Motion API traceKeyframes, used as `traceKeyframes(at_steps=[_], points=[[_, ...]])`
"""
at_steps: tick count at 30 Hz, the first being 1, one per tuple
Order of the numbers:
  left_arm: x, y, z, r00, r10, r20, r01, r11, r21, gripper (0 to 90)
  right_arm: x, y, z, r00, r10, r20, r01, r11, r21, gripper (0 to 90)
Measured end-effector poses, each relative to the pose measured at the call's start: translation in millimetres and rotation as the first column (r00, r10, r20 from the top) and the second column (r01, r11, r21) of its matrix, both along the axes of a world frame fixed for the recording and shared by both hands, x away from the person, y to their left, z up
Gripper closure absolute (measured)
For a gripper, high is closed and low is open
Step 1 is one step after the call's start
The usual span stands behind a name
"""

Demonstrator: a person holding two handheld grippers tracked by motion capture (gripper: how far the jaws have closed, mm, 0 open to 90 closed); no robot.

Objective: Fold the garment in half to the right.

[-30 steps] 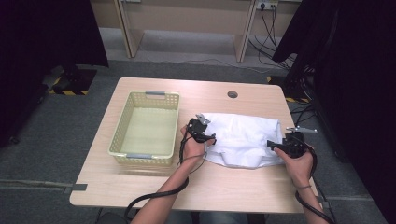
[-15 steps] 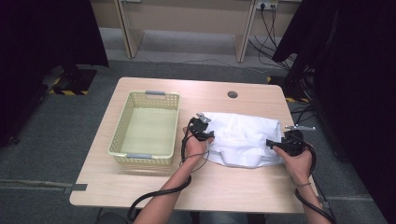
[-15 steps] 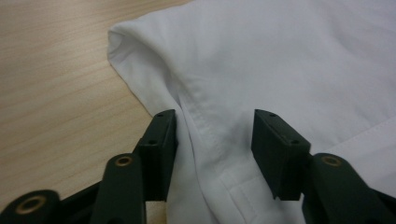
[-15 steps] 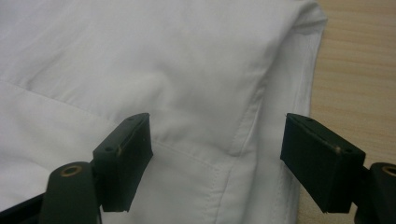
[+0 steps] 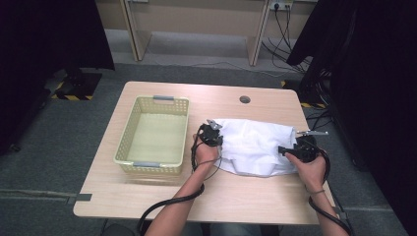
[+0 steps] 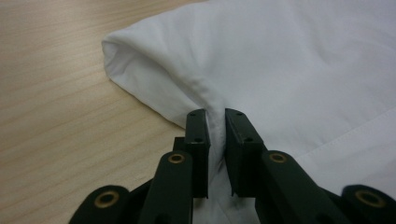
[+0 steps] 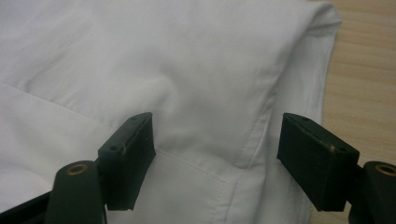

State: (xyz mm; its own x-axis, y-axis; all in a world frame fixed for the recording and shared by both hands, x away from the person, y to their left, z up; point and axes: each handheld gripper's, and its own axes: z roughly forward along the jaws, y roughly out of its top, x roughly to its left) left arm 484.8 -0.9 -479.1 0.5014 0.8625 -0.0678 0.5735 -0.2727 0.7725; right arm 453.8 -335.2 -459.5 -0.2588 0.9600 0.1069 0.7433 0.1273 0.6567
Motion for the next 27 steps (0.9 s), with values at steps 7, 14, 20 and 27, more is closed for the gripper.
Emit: traceKeyframes(at_steps=[7, 14, 20, 27], points=[[-0.3, -1.7, 0.7, 1.0000, -0.002, 0.002, 0.002, 1.0000, 0.008, 83.1, 0.8, 1.9, -3.1, 1.0000, 0.002, -0.007, -0.002, 1.000, 0.000, 27.4], [-2.5, -1.9, 2.4, 0.9998, 0.000, 0.018, 0.000, 1.0000, 0.002, 83.8, 1.0, 1.9, -4.5, 0.9999, 0.005, -0.012, -0.005, 1.000, -0.004, 27.6], [-5.9, -3.3, 12.4, 0.9989, -0.002, 0.047, 0.003, 1.0000, -0.008, 84.1, 0.4, 5.3, -4.7, 0.9998, 0.018, -0.005, -0.018, 0.999, -0.030, 31.0], [-8.4, -6.0, 23.9, 0.9974, -0.007, 0.072, 0.009, 0.9998, -0.019, 84.1, -0.3, 8.6, -5.1, 0.9996, 0.027, 0.004, -0.027, 0.998, -0.056, 33.9]])
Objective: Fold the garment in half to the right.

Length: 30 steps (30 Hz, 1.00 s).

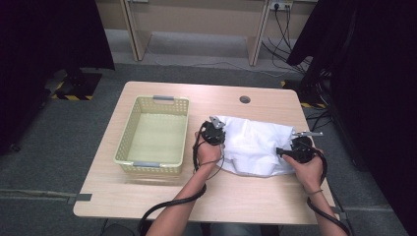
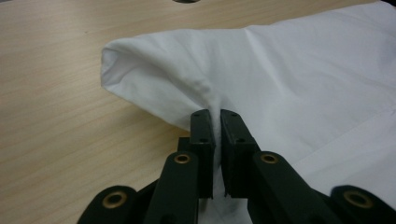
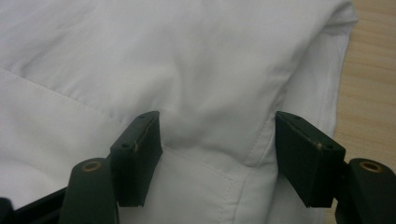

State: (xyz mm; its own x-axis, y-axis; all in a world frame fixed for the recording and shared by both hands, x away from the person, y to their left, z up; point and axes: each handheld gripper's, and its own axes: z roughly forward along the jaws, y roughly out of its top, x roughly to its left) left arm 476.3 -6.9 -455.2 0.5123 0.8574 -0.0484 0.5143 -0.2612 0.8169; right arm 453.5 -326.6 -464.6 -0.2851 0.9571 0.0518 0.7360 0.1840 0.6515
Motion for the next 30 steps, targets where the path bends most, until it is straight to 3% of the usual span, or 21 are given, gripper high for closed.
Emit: traceKeyframes(at_steps=[10, 30], points=[[-3.7, -4.7, 16.0, 0.9992, -0.010, 0.038, 0.010, 0.9999, -0.008, 84.3, 0.2, 3.6, -0.5, 1.0000, 0.007, 0.007, -0.007, 1.000, -0.006, 35.4], [-6.3, -9.9, 32.0, 0.9967, -0.023, 0.078, 0.024, 0.9996, -0.016, 84.9, 1.5, 12.8, -1.0, 0.9998, 0.014, 0.011, -0.014, 1.000, -0.008, 36.1]])
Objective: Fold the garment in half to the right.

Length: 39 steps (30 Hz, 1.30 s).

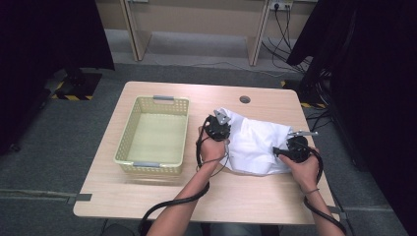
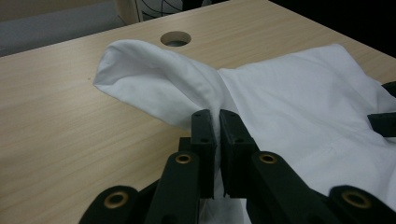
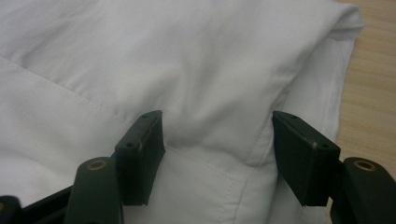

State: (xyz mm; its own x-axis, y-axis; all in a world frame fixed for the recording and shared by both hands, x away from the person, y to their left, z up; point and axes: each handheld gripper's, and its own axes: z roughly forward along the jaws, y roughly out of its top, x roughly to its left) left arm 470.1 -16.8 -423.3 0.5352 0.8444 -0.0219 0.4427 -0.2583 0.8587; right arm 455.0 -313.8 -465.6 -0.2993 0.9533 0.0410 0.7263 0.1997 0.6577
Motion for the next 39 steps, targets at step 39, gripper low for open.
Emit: traceKeyframes(at_steps=[39], points=[[-3.5, -10.4, 16.8, 0.9989, -0.022, 0.042, 0.022, 0.9998, 0.000, 86.1, 4.9, 17.2, -0.1, 0.9996, 0.028, -0.001, -0.028, 1.000, -0.002, 36.7]])
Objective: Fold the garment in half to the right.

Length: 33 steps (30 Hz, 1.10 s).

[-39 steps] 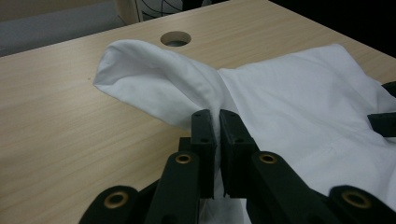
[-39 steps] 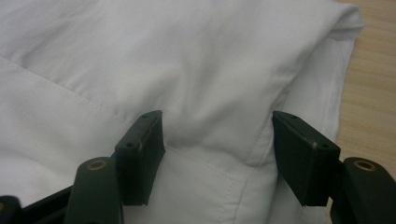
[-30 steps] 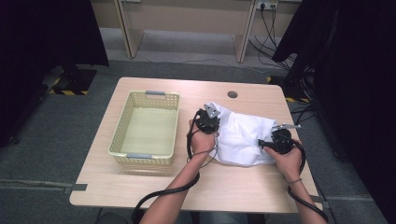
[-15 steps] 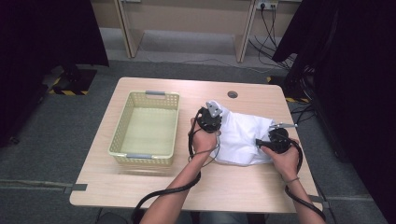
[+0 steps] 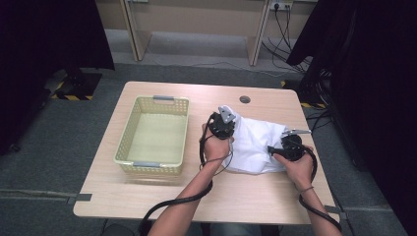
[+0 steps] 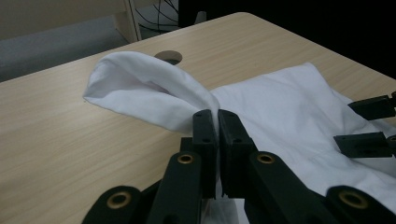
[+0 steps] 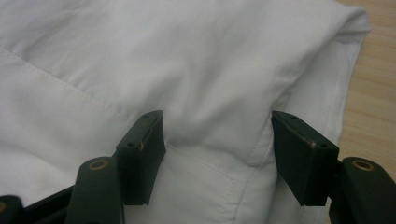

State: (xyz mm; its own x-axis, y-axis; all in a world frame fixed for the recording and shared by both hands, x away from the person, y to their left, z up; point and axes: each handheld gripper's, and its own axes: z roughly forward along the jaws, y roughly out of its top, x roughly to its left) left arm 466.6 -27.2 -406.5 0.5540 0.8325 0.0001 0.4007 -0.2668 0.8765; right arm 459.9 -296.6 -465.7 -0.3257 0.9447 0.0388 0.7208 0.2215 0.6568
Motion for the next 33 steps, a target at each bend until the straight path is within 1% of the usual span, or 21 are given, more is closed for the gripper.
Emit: traceKeyframes(at_steps=[27, 33], points=[[-5.6, -11.4, 14.1, 0.9988, -0.031, 0.037, 0.031, 0.9995, -0.007, 86.2, 2.9, 15.4, -0.5, 0.9998, 0.018, 0.003, -0.018, 1.000, 0.001, 38.0], [-6.6, -14.7, 15.4, 0.9986, -0.038, 0.037, 0.038, 0.9993, -0.005, 86.2, 3.6, 18.5, -0.5, 0.9997, 0.025, 0.005, -0.025, 1.000, -0.002, 38.4]])
